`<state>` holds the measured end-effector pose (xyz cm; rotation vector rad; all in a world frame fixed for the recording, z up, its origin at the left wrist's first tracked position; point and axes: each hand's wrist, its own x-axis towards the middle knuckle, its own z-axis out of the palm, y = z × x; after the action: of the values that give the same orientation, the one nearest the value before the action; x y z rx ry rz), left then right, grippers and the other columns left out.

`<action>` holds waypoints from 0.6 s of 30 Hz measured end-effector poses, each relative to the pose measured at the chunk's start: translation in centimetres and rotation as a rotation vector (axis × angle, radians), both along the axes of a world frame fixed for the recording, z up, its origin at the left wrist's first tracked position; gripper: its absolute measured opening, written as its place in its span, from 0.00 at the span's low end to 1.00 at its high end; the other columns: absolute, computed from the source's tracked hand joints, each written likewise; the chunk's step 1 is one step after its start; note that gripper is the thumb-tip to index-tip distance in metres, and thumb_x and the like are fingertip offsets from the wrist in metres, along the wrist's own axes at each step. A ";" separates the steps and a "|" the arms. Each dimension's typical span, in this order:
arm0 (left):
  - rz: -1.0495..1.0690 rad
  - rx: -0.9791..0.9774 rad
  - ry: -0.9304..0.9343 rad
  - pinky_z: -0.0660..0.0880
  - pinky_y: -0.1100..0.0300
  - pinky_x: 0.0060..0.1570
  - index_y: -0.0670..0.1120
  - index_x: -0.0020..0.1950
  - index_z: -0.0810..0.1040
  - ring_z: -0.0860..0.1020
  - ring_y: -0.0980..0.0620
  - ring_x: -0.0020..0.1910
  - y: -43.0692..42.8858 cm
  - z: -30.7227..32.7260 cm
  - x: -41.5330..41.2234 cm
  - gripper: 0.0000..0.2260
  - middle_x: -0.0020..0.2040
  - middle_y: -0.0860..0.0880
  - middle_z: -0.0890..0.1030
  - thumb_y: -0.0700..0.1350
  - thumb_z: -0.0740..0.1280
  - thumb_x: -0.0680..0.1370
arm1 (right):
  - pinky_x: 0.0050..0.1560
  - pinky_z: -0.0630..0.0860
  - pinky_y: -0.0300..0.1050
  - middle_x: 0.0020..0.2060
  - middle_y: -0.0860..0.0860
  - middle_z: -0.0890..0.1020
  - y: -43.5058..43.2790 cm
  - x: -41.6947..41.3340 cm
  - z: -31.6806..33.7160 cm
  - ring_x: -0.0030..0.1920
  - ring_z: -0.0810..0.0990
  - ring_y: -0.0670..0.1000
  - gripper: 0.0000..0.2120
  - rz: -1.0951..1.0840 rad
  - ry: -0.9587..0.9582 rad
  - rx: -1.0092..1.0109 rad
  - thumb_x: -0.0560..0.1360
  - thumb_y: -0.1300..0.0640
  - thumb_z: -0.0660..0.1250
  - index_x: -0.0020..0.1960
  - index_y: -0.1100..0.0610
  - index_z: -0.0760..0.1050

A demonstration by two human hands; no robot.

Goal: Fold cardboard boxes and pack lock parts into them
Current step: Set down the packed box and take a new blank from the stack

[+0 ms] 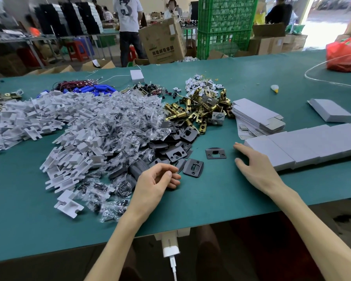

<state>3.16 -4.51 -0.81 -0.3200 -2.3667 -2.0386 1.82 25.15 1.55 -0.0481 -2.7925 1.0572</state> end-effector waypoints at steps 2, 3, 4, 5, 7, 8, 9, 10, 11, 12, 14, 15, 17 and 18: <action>0.004 -0.020 0.006 0.82 0.60 0.48 0.45 0.56 0.84 0.86 0.48 0.45 0.1 0.0 -0.1 0.10 0.47 0.45 0.87 0.36 0.64 0.85 | 0.76 0.58 0.38 0.74 0.46 0.73 0.3 0.2 0.3 0.76 0.68 0.47 0.22 0.034 -0.004 -0.020 0.82 0.60 0.64 0.76 0.55 0.71; 0.006 -0.036 0.011 0.81 0.60 0.48 0.45 0.56 0.84 0.86 0.48 0.45 0.1 -0.1 -0.1 0.10 0.46 0.45 0.87 0.36 0.64 0.85 | 0.76 0.61 0.41 0.72 0.46 0.75 0.3 0.2 0.4 0.74 0.71 0.47 0.21 0.055 -0.001 -0.053 0.82 0.59 0.65 0.75 0.54 0.73; 0.007 -0.050 0.013 0.81 0.60 0.47 0.46 0.55 0.84 0.85 0.49 0.44 0.3 0.0 -0.2 0.10 0.46 0.46 0.87 0.35 0.64 0.85 | 0.75 0.65 0.44 0.69 0.46 0.78 0.2 0.1 0.6 0.71 0.74 0.47 0.20 0.066 0.008 -0.096 0.82 0.58 0.65 0.73 0.52 0.75; 0.009 -0.061 0.008 0.81 0.61 0.46 0.46 0.55 0.84 0.85 0.50 0.44 0.5 0.0 -0.3 0.10 0.46 0.46 0.87 0.35 0.64 0.84 | 0.72 0.68 0.44 0.65 0.46 0.81 0.1 -0.3 0.8 0.68 0.77 0.48 0.18 0.058 0.030 -0.130 0.81 0.57 0.66 0.71 0.52 0.77; 0.020 -0.078 -0.010 0.80 0.61 0.45 0.46 0.54 0.84 0.85 0.51 0.42 0.8 0.0 -0.6 0.10 0.45 0.46 0.87 0.34 0.64 0.84 | 0.66 0.68 0.40 0.60 0.48 0.83 -0.1 -2.2 1.7 0.63 0.79 0.50 0.15 -0.015 0.131 -0.089 0.81 0.57 0.66 0.67 0.54 0.79; 0.023 -0.085 -0.013 0.80 0.62 0.45 0.46 0.54 0.83 0.84 0.51 0.42 1.0 0.0 -0.7 0.10 0.45 0.45 0.87 0.34 0.64 0.84 | 0.65 0.67 0.39 0.62 0.50 0.82 0.0 -3.5 2.3 0.64 0.78 0.52 0.15 -0.054 0.178 -0.027 0.81 0.56 0.66 0.67 0.55 0.78; 0.023 -0.092 -0.015 0.80 0.62 0.45 0.46 0.54 0.83 0.84 0.51 0.42 1.0 0.1 -0.7 0.10 0.45 0.46 0.87 0.34 0.64 0.84 | 0.67 0.66 0.41 0.64 0.53 0.81 0.2 -5.0 3.0 0.67 0.75 0.54 0.17 -0.081 0.200 0.039 0.81 0.55 0.66 0.69 0.57 0.76; 0.023 -0.099 -0.015 0.80 0.62 0.45 0.46 0.53 0.83 0.84 0.51 0.42 1.1 0.2 -0.7 0.10 0.45 0.46 0.87 0.34 0.64 0.84 | 0.71 0.65 0.46 0.68 0.56 0.77 0.5 -6.7 3.7 0.70 0.72 0.57 0.20 -0.100 0.186 0.112 0.81 0.54 0.67 0.71 0.59 0.73; 0.023 -0.104 -0.013 0.80 0.62 0.44 0.46 0.53 0.83 0.84 0.51 0.42 1.0 0.2 -0.6 0.10 0.45 0.46 0.87 0.34 0.64 0.84 | 0.74 0.62 0.51 0.71 0.59 0.73 0.9 -8.3 4.3 0.73 0.67 0.60 0.25 -0.121 0.138 0.191 0.81 0.51 0.67 0.74 0.61 0.69; 0.024 -0.108 -0.011 0.80 0.62 0.44 0.46 0.53 0.83 0.84 0.51 0.42 1.0 0.2 -0.5 0.10 0.45 0.46 0.87 0.34 0.64 0.84 | 0.76 0.60 0.55 0.73 0.61 0.69 1.5 -9.9 4.8 0.75 0.63 0.63 0.31 -0.149 0.076 0.275 0.80 0.48 0.68 0.76 0.62 0.65; 0.033 -0.102 -0.011 0.80 0.62 0.44 0.45 0.53 0.83 0.84 0.50 0.41 0.8 0.3 -0.3 0.10 0.44 0.46 0.86 0.34 0.64 0.84 | 0.78 0.54 0.59 0.77 0.64 0.62 3.0 -12.5 5.1 0.78 0.56 0.64 0.39 -0.218 -0.042 0.427 0.79 0.41 0.68 0.79 0.61 0.58; 0.041 -0.093 -0.015 0.80 0.62 0.44 0.45 0.53 0.83 0.84 0.50 0.41 0.8 0.3 -0.4 0.10 0.44 0.46 0.86 0.34 0.64 0.84 | 0.78 0.52 0.61 0.78 0.65 0.60 3.9 -13.4 5.1 0.79 0.54 0.65 0.41 -0.258 -0.098 0.462 0.78 0.38 0.67 0.80 0.60 0.56; 0.054 -0.072 -0.035 0.80 0.61 0.42 0.45 0.52 0.84 0.83 0.50 0.40 0.9 0.4 -0.5 0.10 0.43 0.45 0.86 0.34 0.64 0.84 | 0.78 0.51 0.64 0.78 0.66 0.58 5.7 -14.6 4.9 0.80 0.53 0.65 0.44 -0.317 -0.202 0.481 0.78 0.34 0.64 0.81 0.60 0.53; 0.055 -0.067 -0.046 0.80 0.61 0.42 0.45 0.52 0.84 0.83 0.50 0.39 0.9 0.4 -0.6 0.10 0.43 0.45 0.86 0.34 0.64 0.84 | 0.78 0.52 0.65 0.78 0.66 0.59 6.4 -14.8 4.6 0.79 0.55 0.66 0.43 -0.328 -0.247 0.499 0.79 0.33 0.62 0.81 0.60 0.53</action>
<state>2.60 -3.60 -0.42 -0.2074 -2.4457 -1.9679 -13.03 31.52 6.20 -0.5866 -3.0296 0.2836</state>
